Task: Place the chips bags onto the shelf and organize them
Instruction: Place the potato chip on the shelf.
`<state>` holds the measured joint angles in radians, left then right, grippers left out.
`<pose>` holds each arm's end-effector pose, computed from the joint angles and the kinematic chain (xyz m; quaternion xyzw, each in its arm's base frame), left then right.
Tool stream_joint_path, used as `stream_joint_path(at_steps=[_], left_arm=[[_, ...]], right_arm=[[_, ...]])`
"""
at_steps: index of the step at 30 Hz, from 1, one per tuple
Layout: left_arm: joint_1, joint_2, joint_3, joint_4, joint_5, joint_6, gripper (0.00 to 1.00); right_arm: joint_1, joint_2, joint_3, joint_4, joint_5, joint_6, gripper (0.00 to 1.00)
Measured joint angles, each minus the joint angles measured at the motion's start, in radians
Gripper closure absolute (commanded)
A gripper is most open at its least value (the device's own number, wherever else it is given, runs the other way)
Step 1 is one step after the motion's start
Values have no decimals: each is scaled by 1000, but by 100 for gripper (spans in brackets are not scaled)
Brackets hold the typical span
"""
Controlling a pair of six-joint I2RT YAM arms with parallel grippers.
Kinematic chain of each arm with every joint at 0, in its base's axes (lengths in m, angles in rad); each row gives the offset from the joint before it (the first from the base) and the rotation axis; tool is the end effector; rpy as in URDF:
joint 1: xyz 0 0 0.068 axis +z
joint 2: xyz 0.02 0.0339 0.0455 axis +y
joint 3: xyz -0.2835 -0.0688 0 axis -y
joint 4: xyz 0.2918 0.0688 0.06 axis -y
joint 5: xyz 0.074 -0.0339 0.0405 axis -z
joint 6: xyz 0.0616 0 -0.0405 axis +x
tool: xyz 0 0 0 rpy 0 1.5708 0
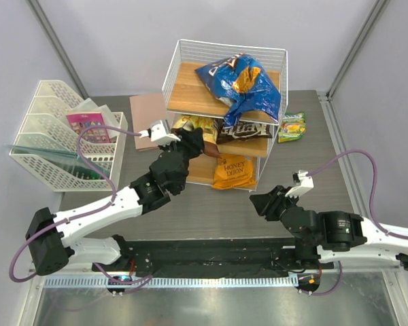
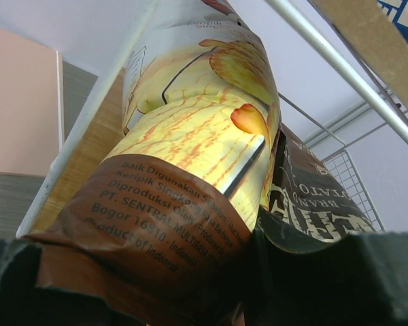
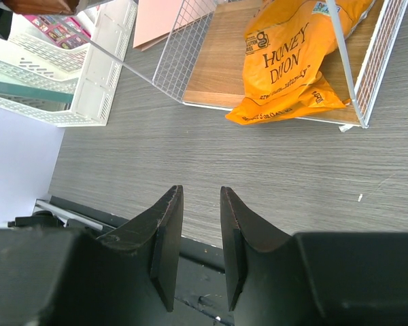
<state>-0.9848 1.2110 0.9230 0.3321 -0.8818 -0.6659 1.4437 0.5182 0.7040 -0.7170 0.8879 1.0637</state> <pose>0.2221 -0.2487 0.3585 -0.2052 0.6663 -0.2800 0.6600 0.0660 0.1395 0.3096 0.0615 0.8100 0.3100 0.4941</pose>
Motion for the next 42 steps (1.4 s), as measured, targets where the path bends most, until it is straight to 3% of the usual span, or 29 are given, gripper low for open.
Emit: stream_joint_path(at_steps=[4,6,13,28,42], left_arm=[[5,-40,-24,-30,9,-36,72],[5,-61,-32,-50,10,-47,66],[5,-83,-43,-113,3,-60,21],[7,-126,-86,-207,27,-103,0],[10,-238,-93,-284,114,-74,0]], right_arm=[[0,-11,-11,3,1,2,66],[0,-11,-15,4,1,4,66],[0,-4,-16,5,2,4,66],[0,10,-16,6,4,4,66],[0,13,-16,6,5,6,66]])
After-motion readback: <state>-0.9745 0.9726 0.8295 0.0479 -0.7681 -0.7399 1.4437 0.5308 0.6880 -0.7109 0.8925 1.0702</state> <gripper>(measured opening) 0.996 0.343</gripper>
